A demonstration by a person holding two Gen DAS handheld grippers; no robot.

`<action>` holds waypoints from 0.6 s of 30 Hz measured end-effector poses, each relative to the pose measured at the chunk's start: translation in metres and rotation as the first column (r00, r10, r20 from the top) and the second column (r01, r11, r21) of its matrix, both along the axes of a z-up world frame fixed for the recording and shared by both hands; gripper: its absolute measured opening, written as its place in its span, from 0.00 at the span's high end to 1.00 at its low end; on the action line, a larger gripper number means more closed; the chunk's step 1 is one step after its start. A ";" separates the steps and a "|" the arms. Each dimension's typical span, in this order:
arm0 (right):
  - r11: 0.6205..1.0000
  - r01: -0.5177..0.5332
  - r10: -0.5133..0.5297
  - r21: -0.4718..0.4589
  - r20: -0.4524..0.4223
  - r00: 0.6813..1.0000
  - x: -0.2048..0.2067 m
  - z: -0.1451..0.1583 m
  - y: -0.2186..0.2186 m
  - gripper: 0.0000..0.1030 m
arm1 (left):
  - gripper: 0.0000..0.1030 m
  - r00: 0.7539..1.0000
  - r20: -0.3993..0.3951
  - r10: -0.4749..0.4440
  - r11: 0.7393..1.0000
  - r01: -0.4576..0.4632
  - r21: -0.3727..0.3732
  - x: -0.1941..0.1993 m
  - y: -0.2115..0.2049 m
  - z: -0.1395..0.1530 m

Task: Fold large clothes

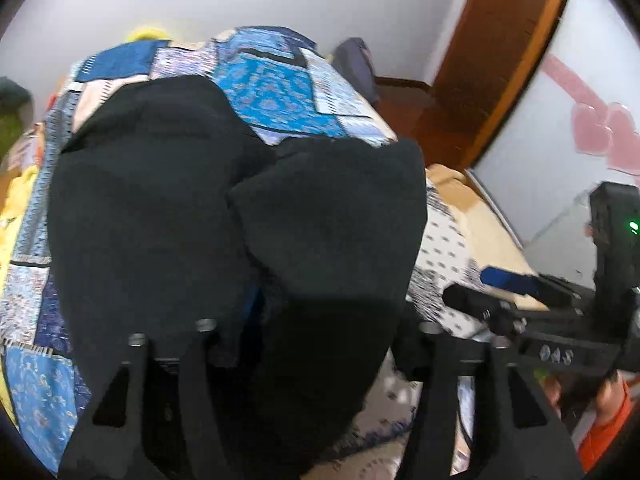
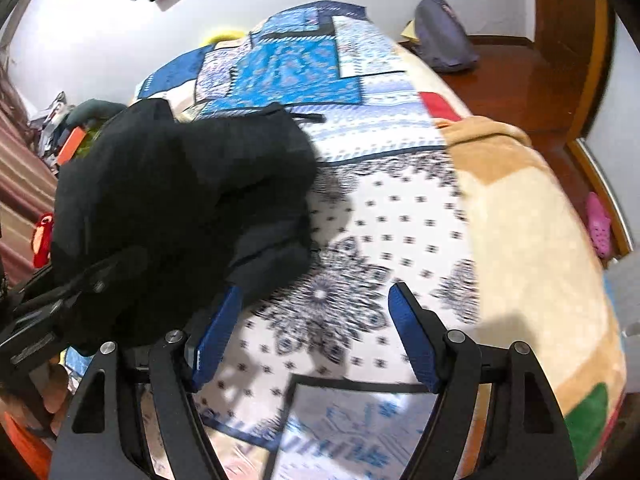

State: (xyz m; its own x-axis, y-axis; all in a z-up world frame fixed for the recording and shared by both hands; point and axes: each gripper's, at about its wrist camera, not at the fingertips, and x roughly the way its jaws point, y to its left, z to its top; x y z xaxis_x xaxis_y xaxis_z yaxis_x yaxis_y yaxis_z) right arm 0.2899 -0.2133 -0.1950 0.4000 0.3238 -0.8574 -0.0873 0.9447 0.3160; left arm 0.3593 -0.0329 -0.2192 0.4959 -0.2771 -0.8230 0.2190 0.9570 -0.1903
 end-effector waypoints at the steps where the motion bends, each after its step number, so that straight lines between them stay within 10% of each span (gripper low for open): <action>1: 1.000 0.004 -0.004 -0.002 0.001 1.000 -0.001 0.001 -0.003 0.29 | 0.28 1.000 -0.006 -0.009 1.000 0.009 -0.005 -0.004 -0.002 -0.002; 6: 1.000 0.002 -0.002 0.006 0.044 0.999 -0.013 0.024 -0.010 0.29 | 0.22 0.999 -0.007 -0.042 0.991 0.042 0.128 -0.028 -0.012 0.014; 18: 0.986 -0.163 0.152 0.031 0.223 0.963 0.005 0.085 0.048 0.29 | 0.06 0.974 0.171 0.149 0.980 -0.169 0.109 -0.068 0.083 0.075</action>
